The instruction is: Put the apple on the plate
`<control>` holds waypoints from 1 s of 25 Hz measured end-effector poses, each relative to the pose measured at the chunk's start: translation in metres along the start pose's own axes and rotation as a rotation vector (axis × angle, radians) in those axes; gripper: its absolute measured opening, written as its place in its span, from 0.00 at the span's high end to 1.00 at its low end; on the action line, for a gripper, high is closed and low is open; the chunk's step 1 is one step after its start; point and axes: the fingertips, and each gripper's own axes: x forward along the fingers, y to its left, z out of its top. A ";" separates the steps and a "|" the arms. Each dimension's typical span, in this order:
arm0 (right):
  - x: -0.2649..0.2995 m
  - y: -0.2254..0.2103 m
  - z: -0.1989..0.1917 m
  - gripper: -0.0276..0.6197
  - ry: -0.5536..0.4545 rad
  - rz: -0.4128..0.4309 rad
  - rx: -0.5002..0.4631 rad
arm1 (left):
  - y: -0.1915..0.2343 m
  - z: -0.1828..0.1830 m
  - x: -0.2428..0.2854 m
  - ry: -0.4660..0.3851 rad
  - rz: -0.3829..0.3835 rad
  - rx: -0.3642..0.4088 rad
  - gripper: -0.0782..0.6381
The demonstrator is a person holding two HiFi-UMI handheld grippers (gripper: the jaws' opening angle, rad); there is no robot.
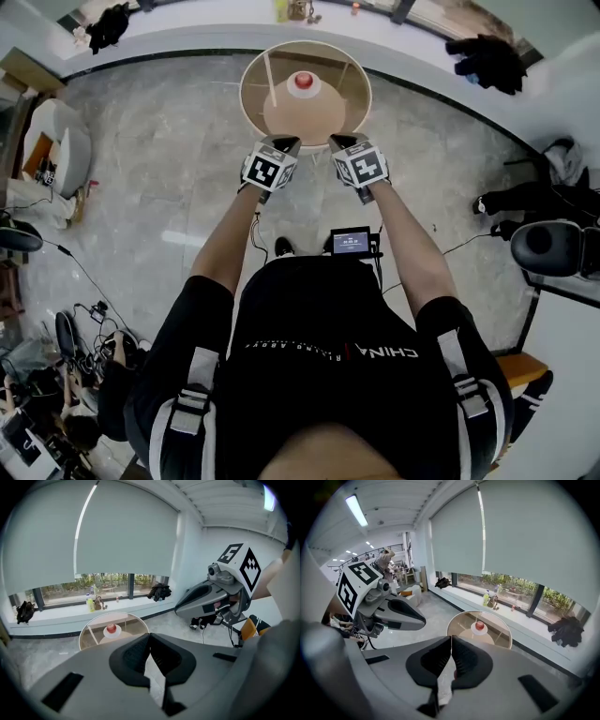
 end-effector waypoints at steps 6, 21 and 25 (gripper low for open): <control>-0.001 -0.013 -0.006 0.91 0.039 0.032 -0.084 | -0.015 0.010 0.008 0.020 -0.007 -0.005 0.87; -0.020 -0.034 -0.023 0.91 -0.005 0.053 -0.094 | -0.041 0.017 0.017 0.012 0.037 0.009 0.87; -0.024 -0.040 -0.023 0.91 -0.009 0.058 -0.094 | -0.046 0.021 0.022 0.017 0.035 0.010 0.87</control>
